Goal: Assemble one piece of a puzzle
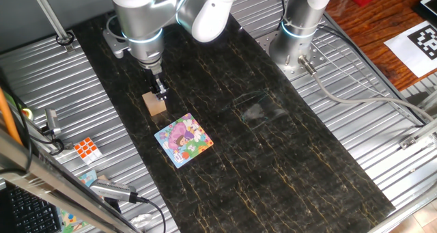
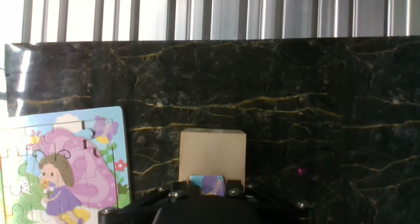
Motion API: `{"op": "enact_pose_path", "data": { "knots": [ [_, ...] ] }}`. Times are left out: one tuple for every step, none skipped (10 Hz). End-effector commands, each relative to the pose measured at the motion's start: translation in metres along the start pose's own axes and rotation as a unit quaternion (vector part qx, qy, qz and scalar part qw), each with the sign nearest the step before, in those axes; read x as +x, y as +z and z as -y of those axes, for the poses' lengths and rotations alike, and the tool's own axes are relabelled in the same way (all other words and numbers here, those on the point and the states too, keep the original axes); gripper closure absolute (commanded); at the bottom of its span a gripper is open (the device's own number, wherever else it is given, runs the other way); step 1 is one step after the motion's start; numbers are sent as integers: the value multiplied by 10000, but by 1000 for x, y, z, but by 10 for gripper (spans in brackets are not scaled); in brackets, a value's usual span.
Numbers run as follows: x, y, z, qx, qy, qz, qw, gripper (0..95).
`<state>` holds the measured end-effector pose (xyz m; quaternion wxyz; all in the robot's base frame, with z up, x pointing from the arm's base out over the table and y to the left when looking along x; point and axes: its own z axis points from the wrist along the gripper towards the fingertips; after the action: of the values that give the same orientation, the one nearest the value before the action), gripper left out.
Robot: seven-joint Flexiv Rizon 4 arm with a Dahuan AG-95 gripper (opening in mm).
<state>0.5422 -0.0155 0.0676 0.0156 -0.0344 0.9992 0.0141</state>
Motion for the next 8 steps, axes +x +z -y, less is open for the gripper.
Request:
{"op": "enact_pose_path", "data": {
  "knots": [
    [0,0,0,-4,5,-3,10000,760],
    [-1,-1,0,-6,-5,1,10000,760],
    [-1,-3,0,-8,-20,15,10000,760],
    [-2,-7,0,-14,-47,20,10000,760],
    [-2,-10,0,-14,-60,18,10000,760],
    [-3,-15,-1,-21,-85,18,10000,760],
    [-4,-18,-2,-25,-106,14,9999,760],
    [-6,-19,-4,-29,-108,15,9999,760]
  ]
}}
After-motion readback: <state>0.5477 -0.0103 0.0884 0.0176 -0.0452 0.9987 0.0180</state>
